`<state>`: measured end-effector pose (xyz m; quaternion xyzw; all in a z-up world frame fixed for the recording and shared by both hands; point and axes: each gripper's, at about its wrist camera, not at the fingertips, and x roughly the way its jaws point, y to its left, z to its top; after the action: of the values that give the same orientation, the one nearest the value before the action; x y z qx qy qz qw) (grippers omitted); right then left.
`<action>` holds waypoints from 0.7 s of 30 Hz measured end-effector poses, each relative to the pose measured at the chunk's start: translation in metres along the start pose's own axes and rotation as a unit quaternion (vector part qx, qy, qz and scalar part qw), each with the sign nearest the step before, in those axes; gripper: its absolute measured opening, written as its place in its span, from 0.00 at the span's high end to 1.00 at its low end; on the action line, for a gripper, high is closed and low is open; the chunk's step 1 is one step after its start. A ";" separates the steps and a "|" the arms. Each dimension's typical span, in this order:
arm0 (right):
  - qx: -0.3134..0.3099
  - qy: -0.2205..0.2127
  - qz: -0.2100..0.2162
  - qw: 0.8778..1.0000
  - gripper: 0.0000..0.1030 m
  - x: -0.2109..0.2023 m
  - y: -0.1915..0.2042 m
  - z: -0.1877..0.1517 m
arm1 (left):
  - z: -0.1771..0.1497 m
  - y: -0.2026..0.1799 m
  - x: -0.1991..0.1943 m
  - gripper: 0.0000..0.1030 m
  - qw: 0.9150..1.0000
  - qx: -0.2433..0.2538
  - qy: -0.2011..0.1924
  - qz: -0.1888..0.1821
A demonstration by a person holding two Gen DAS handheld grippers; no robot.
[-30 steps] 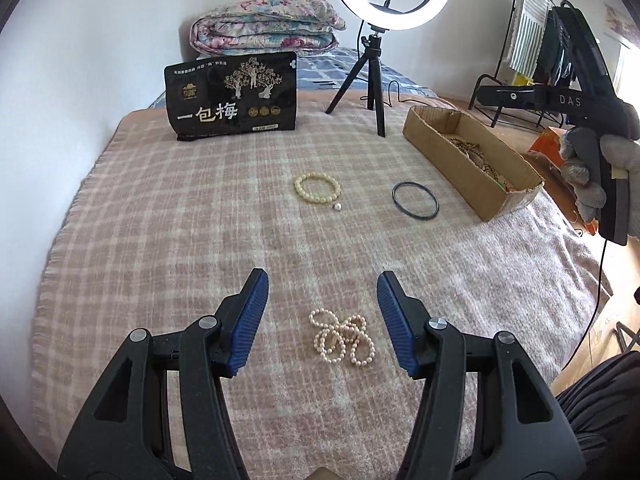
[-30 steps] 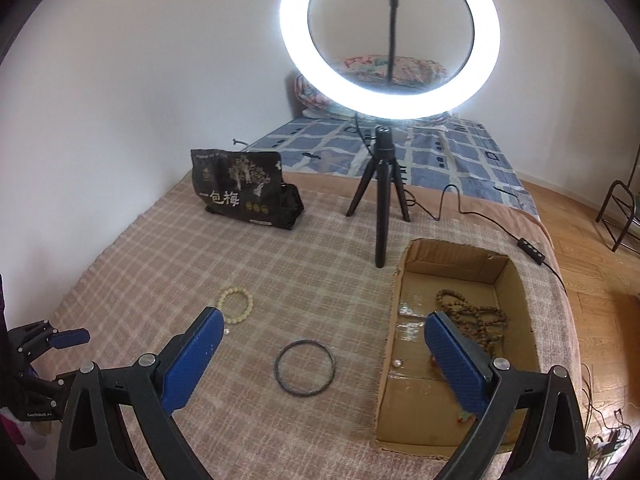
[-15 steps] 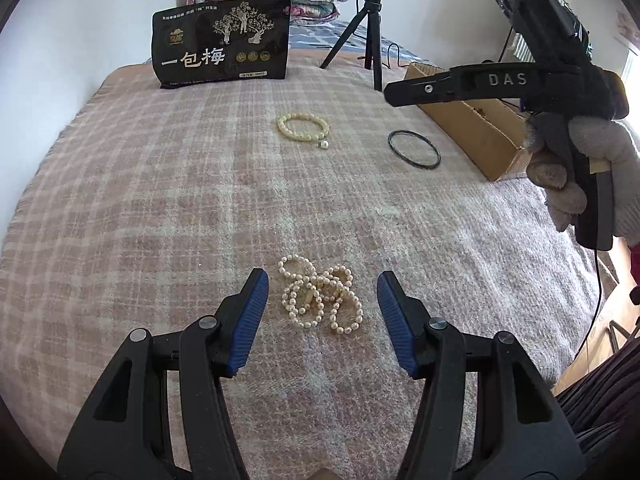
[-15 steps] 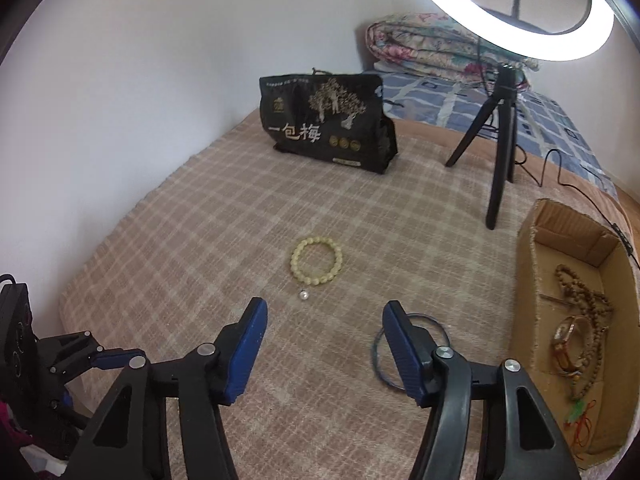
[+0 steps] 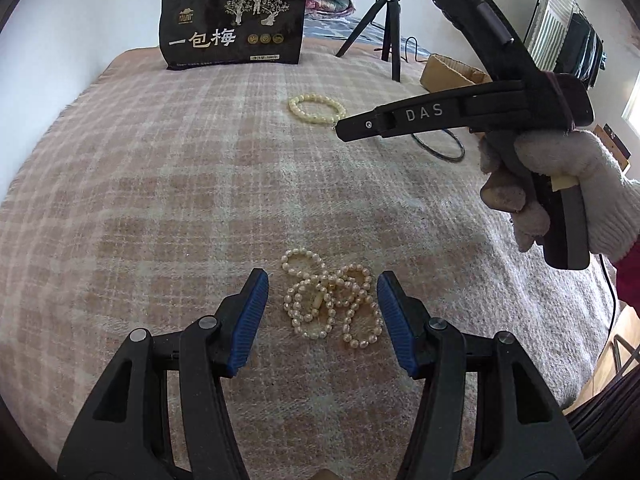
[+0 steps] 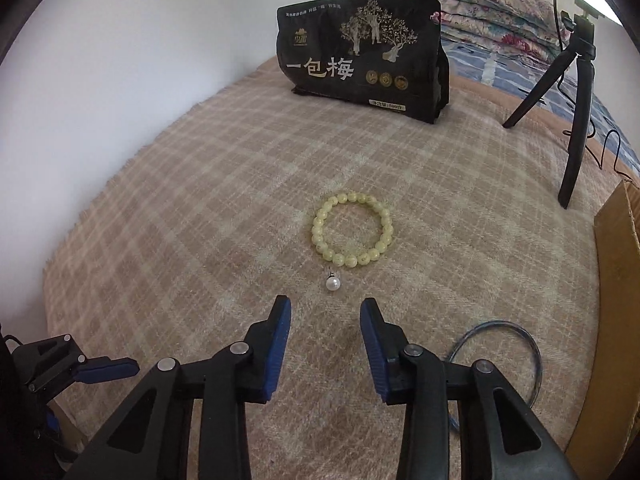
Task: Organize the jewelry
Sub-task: 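Move the left gripper to the pearl necklace while the right approaches the small pearl stud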
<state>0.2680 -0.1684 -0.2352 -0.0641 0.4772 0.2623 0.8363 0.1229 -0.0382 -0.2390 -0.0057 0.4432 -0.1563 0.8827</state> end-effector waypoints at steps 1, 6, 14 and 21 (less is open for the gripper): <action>0.001 0.000 0.001 1.000 0.65 0.002 -0.001 0.002 | 0.000 0.000 0.001 0.44 1.000 0.000 0.000 0.002; -0.001 -0.001 0.000 1.000 0.68 0.008 -0.002 0.006 | 0.001 0.002 0.006 0.44 1.000 -0.002 0.005 0.002; -0.005 -0.002 -0.003 1.000 0.69 0.014 0.000 0.006 | 0.001 0.001 0.012 0.52 1.000 0.006 0.009 0.008; -0.006 -0.002 -0.003 1.000 0.72 0.014 0.001 0.007 | 0.001 0.007 0.013 0.69 1.000 -0.014 0.006 0.007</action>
<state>0.2784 -0.1595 -0.2432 -0.0701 0.4740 0.2626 0.8376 0.1329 -0.0354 -0.2497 -0.0138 0.4507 -0.1443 0.8808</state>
